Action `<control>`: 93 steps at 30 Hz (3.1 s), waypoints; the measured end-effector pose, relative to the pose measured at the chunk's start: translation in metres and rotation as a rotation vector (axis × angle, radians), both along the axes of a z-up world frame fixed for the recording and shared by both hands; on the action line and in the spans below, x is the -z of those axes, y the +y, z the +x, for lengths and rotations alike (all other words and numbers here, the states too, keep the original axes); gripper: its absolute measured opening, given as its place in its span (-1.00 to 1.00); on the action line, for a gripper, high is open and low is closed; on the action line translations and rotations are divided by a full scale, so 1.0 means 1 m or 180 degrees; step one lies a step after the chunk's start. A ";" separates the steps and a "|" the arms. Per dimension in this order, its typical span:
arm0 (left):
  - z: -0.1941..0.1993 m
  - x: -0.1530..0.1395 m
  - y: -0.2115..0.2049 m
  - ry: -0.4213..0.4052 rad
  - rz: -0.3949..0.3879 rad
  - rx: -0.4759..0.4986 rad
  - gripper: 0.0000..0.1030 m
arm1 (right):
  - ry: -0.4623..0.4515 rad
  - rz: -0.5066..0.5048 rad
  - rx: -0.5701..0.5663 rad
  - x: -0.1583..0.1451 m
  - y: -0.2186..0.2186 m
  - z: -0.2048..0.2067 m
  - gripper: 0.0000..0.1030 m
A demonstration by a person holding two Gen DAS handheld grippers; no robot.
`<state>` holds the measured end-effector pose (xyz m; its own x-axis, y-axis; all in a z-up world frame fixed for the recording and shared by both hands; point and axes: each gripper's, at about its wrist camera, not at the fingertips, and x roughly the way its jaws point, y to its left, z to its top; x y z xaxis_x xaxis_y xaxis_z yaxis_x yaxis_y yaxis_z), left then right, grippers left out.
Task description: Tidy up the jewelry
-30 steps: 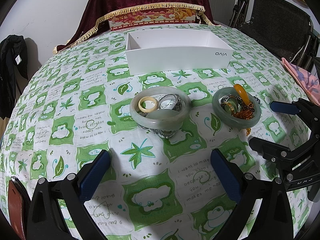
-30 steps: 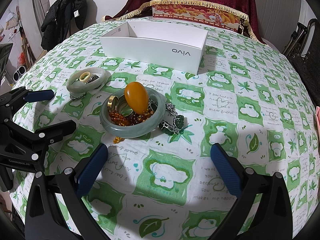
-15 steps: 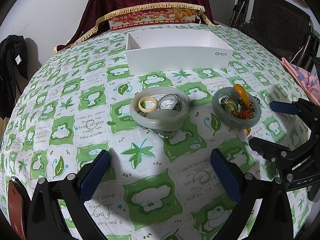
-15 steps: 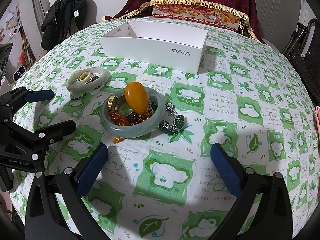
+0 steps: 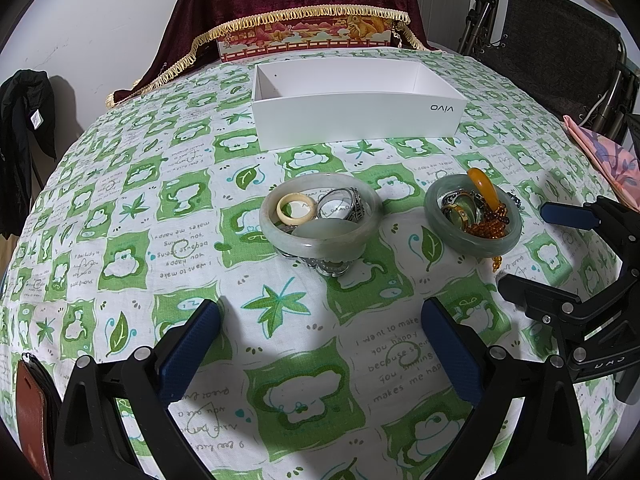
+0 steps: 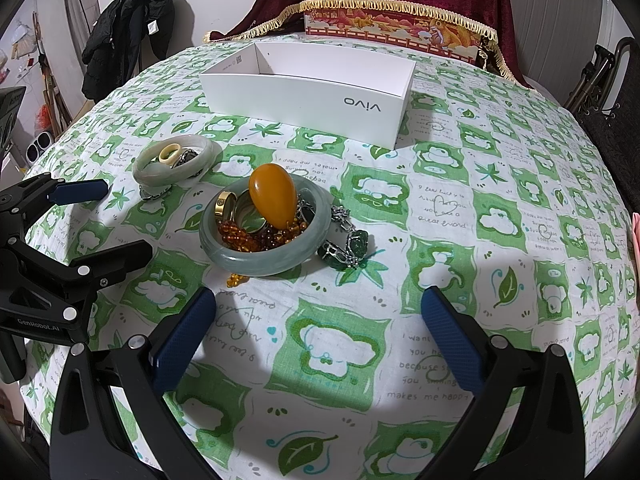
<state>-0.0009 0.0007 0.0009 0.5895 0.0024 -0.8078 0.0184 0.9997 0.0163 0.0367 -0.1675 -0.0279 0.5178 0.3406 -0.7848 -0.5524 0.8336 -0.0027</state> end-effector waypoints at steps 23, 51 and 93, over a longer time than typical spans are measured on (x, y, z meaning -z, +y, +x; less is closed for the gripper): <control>0.000 0.000 0.000 0.0000 0.0000 0.0000 0.93 | 0.0000 0.0000 0.0000 0.000 0.000 0.000 0.92; 0.000 0.000 0.000 0.0000 0.0000 0.0000 0.93 | 0.0002 0.0001 0.0000 0.000 0.000 0.001 0.92; 0.033 -0.006 0.012 0.0027 -0.0214 0.0554 0.93 | -0.0039 0.0211 -0.0363 -0.014 0.015 0.022 0.92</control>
